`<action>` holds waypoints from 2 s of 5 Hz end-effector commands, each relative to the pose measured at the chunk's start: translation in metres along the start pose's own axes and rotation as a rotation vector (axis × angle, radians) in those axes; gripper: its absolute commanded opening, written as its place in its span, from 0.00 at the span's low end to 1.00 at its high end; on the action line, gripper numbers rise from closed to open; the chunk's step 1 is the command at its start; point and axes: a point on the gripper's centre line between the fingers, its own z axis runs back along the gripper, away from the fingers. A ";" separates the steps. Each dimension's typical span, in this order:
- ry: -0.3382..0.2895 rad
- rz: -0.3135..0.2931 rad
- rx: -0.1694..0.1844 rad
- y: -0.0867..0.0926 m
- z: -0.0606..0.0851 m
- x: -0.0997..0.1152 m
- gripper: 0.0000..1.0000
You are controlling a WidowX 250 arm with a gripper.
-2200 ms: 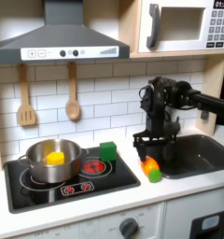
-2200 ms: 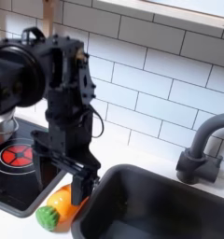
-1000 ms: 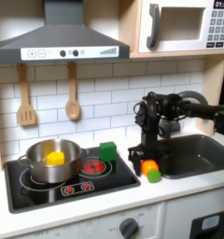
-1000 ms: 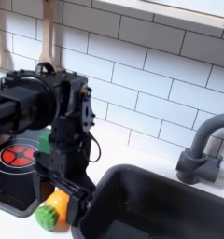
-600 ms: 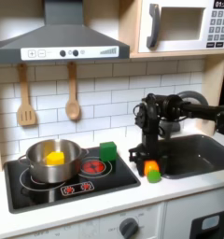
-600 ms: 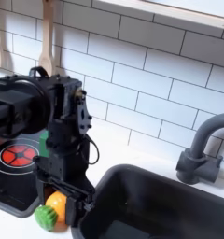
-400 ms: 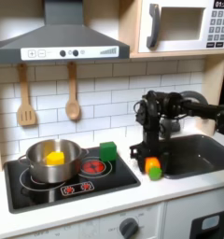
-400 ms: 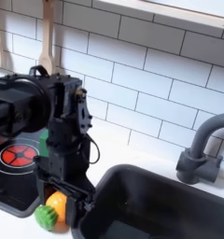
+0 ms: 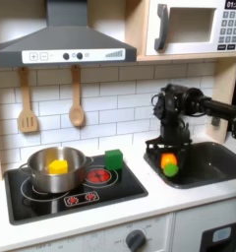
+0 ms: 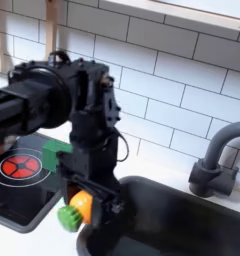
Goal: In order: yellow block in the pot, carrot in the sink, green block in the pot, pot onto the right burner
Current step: 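Put the carrot in the sink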
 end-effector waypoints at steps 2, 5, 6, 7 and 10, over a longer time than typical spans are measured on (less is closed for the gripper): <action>-0.043 -0.052 0.017 -0.022 0.007 0.024 0.00; -0.045 -0.085 0.048 -0.040 -0.007 0.038 0.00; -0.053 -0.098 0.059 -0.051 -0.010 0.043 0.00; -0.044 -0.120 0.061 -0.064 -0.020 0.047 0.00; 0.015 -0.097 0.073 -0.053 -0.052 0.053 0.00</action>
